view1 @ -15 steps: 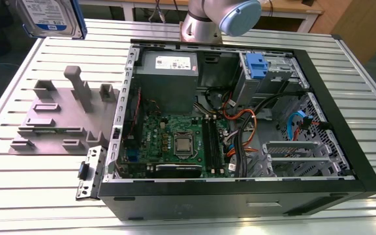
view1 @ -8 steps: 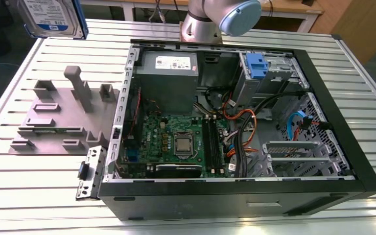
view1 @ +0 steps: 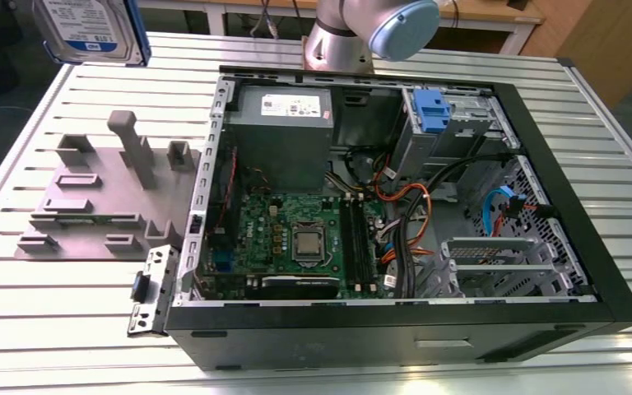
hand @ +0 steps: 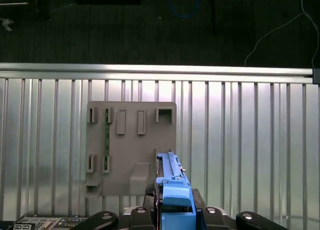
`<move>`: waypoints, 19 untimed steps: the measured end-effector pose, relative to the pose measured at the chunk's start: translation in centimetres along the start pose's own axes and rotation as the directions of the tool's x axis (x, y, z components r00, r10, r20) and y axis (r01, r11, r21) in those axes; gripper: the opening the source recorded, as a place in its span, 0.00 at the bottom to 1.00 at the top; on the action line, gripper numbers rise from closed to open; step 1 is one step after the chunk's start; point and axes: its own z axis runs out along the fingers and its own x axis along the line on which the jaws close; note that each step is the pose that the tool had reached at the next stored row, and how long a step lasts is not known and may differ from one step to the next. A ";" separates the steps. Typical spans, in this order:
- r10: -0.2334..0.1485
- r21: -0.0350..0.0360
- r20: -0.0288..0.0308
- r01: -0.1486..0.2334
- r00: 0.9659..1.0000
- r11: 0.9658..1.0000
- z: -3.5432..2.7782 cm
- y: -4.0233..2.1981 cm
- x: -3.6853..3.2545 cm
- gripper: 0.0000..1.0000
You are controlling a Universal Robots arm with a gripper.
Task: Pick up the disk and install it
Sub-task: 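Pick up the disk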
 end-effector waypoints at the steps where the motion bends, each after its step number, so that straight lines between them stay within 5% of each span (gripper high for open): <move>1: 0.000 0.000 0.000 0.000 1.000 1.000 0.00 -0.07 0.00 0.36; 8: 0.000 0.000 0.000 0.000 1.000 1.000 -0.01 -0.86 0.00 0.36; 19: 0.000 0.000 -0.001 0.000 1.000 1.000 -0.02 -0.99 0.01 0.36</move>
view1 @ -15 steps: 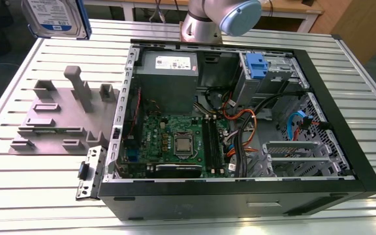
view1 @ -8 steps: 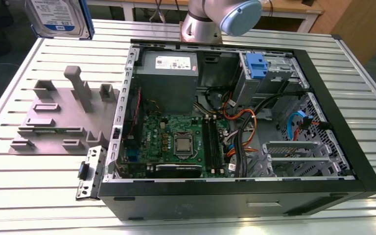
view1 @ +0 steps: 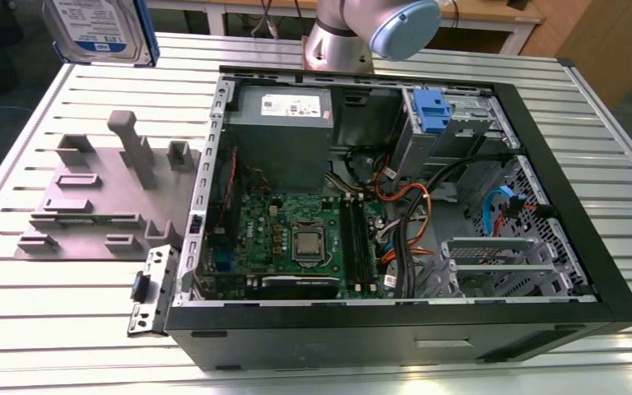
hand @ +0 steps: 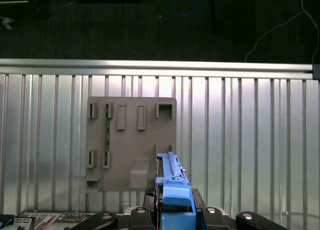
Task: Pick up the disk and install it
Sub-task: 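Pick up the disk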
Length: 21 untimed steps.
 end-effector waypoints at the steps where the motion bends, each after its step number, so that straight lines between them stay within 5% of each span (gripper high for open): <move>1: 0.000 0.000 -0.001 0.000 1.000 1.000 0.00 0.00 0.03 0.36; 7: 0.000 0.000 -0.004 0.000 1.000 1.000 0.00 0.00 0.60 0.36; 21: 0.000 0.000 -0.005 0.000 1.000 1.000 -0.18 0.01 0.61 0.36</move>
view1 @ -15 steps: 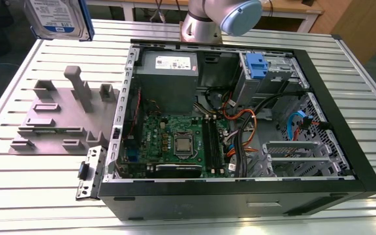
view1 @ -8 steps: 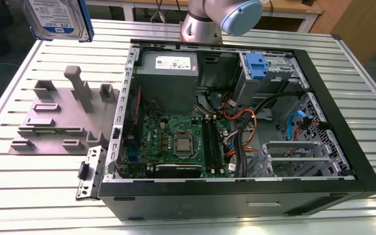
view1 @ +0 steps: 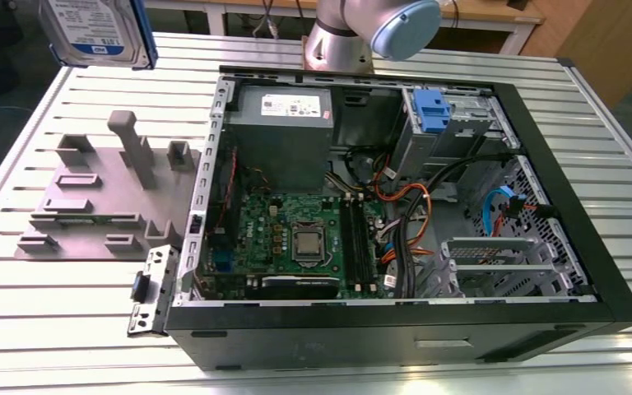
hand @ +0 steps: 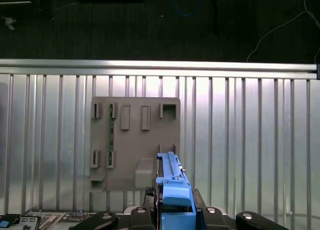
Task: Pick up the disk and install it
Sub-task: 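Pick up the disk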
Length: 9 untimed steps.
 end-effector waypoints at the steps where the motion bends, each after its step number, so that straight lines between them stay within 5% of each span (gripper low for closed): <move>1: 0.000 0.000 0.000 0.000 1.000 1.000 -0.17 0.00 0.00 0.36; 4: 0.000 0.000 0.000 0.000 1.000 1.000 -0.83 0.01 -0.01 0.36; 9: 0.000 0.000 0.000 0.000 1.000 1.000 -0.93 0.01 -0.02 0.36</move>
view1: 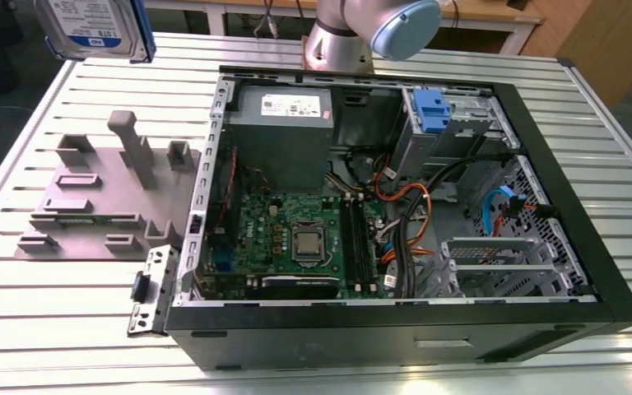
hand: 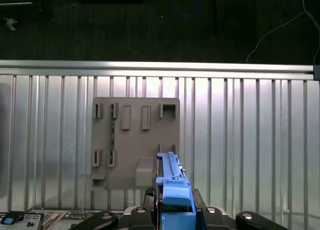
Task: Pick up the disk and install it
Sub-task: 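Pick up the disk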
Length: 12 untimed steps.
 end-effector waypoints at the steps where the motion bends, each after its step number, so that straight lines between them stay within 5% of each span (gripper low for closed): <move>1: 0.000 0.000 0.000 0.000 1.000 1.000 0.00 0.00 0.00 0.36; 12: 0.000 0.000 0.000 0.000 1.000 1.000 -0.03 0.01 1.57 0.36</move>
